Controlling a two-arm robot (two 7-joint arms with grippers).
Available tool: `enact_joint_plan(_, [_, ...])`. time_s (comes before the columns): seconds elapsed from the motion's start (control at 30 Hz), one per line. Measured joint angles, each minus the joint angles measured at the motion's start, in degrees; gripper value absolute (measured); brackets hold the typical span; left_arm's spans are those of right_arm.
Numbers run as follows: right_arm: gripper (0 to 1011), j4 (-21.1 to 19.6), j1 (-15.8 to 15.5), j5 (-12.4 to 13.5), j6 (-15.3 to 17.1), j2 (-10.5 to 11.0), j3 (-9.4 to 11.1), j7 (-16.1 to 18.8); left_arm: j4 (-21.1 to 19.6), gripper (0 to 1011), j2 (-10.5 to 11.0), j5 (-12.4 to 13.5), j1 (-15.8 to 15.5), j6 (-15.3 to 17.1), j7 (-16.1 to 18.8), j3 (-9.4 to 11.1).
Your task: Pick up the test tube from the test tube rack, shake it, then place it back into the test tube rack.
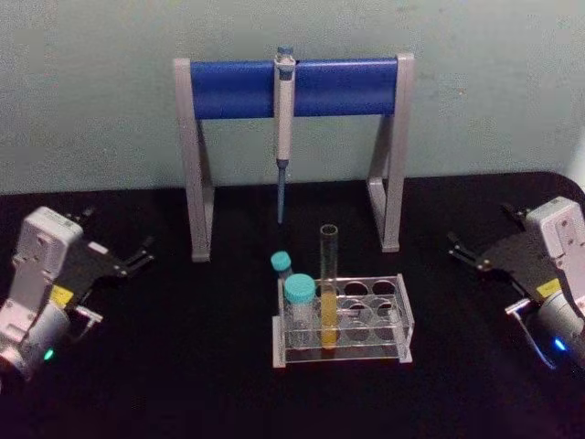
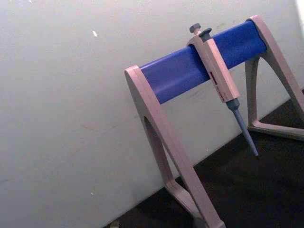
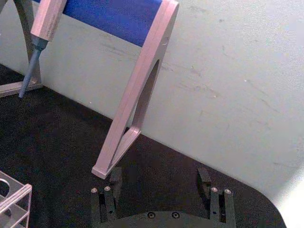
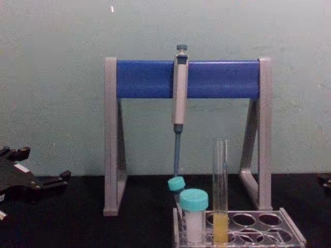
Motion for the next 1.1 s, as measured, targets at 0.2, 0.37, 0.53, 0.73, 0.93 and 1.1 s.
enact_joint_plan(0.2, [1000, 0.0, 0.0, 0.0, 0.0, 0.0, 0.0, 0.0, 0.0, 1001, 0.0, 0.0, 0.0, 0.0, 0.0, 0.0])
enact_joint_plan(0.37, [1000, 0.0, 0.0, 0.0, 0.0, 0.0, 0.0, 0.0, 0.0, 1001, 0.0, 0.0, 0.0, 0.0, 0.0, 0.0])
enact_joint_plan(0.53, [1000, 0.0, 0.0, 0.0, 0.0, 0.0, 0.0, 0.0, 0.0, 1001, 0.0, 0.0, 0.0, 0.0, 0.0, 0.0])
enact_joint_plan(0.73, [1000, 0.0, 0.0, 0.0, 0.0, 0.0, 0.0, 0.0, 0.0, 1001, 0.0, 0.0, 0.0, 0.0, 0.0, 0.0])
enact_joint_plan(0.93, [1000, 0.0, 0.0, 0.0, 0.0, 0.0, 0.0, 0.0, 0.0, 1001, 0.0, 0.0, 0.0, 0.0, 0.0, 0.0])
enact_joint_plan(1.1, [1000, 0.0, 0.0, 0.0, 0.0, 0.0, 0.0, 0.0, 0.0, 1001, 0.0, 0.0, 0.0, 0.0, 0.0, 0.0])
